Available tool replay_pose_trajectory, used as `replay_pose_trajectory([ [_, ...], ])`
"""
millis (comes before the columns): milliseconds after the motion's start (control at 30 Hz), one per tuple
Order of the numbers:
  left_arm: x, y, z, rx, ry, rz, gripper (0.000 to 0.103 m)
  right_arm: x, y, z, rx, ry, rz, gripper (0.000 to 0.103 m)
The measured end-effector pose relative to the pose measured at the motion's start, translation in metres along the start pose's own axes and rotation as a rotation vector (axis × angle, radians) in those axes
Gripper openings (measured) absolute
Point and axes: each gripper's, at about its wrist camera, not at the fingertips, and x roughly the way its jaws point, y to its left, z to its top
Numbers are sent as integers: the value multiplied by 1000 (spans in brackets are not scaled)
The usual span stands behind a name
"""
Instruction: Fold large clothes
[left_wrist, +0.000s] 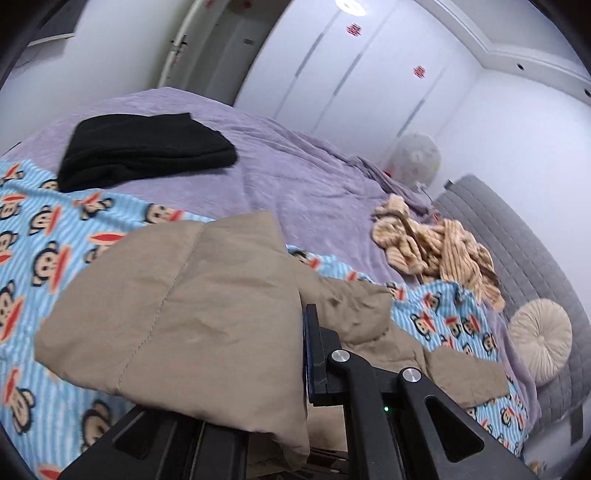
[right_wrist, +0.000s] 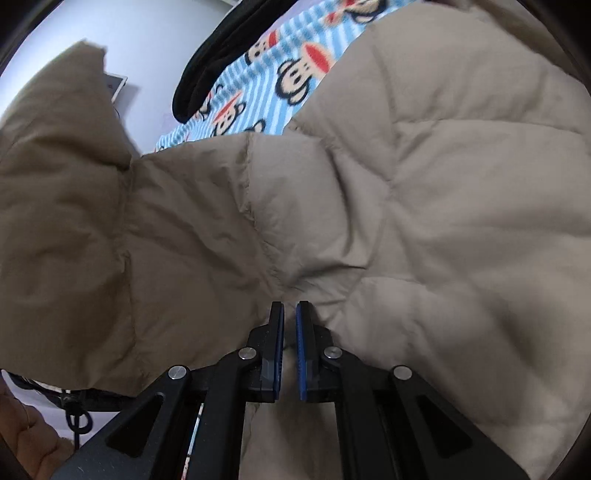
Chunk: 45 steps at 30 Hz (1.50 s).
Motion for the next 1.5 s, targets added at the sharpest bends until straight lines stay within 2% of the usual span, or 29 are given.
replay_pose_trajectory([
  [133, 53, -71, -31, 127, 116, -56, 9, -87, -50, -14, 62, -119, -51, 6],
  [233, 103, -109, -75, 277, 228, 24, 9, -151, -96, -31, 100, -204, -165, 7],
  [333, 139, -115, -118, 375, 328, 140, 9, -194, -138, -48, 157, -263, -256, 7],
  [400, 145, -103, -139, 367, 374, 172, 9, -210, -160, -56, 207, -284, -277, 7],
  [467, 139, -99, -145, 367, 372, 186, 9, -215, -178, -60, 251, -289, -268, 7],
  [500, 134, -98, -144, 377, 368, 193, 16, -215, -184, -61, 266, -286, -260, 7],
  [533, 128, -99, -143, 391, 369, 201, 26, -214, -187, -61, 276, -283, -248, 7],
  [567, 125, -99, -139, 398, 374, 202, 67, -215, -190, -63, 282, -280, -237, 7],
  [600, 118, -99, -136, 399, 365, 213, 102, -217, -192, -64, 282, -278, -230, 7],
  [633, 109, -101, -132, 404, 327, 241, 103, -220, -200, -72, 277, -276, -227, 8],
  [733, 80, -98, -120, 421, 295, 228, 103, -221, -196, -65, 247, -264, -236, 10],
  [833, 52, -77, -103, 371, 273, 229, 103, -229, -186, -74, 186, -243, -251, 11],
  [900, 32, -47, -85, 288, 251, 247, 103, -230, -170, -72, 133, -234, -273, 28],
  [933, 23, -27, -76, 228, 242, 264, 103, -229, -159, -67, 93, -235, -292, 58],
  [967, 17, -4, -67, 162, 239, 282, 103, -228, -148, -66, 54, -242, -304, 82],
  [1033, 8, 47, -53, 7, 239, 289, 103, -222, -118, -59, -58, -254, -322, 85],
  [1133, 3, 124, -40, -222, 232, 265, 101, -197, -67, -48, -256, -243, -402, 85],
  [1233, 23, 173, -42, -388, 283, 147, 101, -173, -30, -46, -413, -232, -482, 85],
  [1333, 60, 188, -48, -490, 342, -6, 100, -152, -9, -44, -503, -229, -548, 85],
  [1367, 73, 188, -50, -510, 363, -53, 85, -147, -5, -44, -519, -228, -571, 85],
  [1400, 85, 187, -51, -522, 382, -82, 58, -142, -1, -43, -535, -223, -592, 85],
  [1467, 97, 178, -51, -504, 384, -55, 30, -131, 5, -41, -558, -210, -630, 85],
  [1500, 92, 169, -47, -461, 343, -2, 23, -127, 7, -41, -568, -203, -647, 85],
])
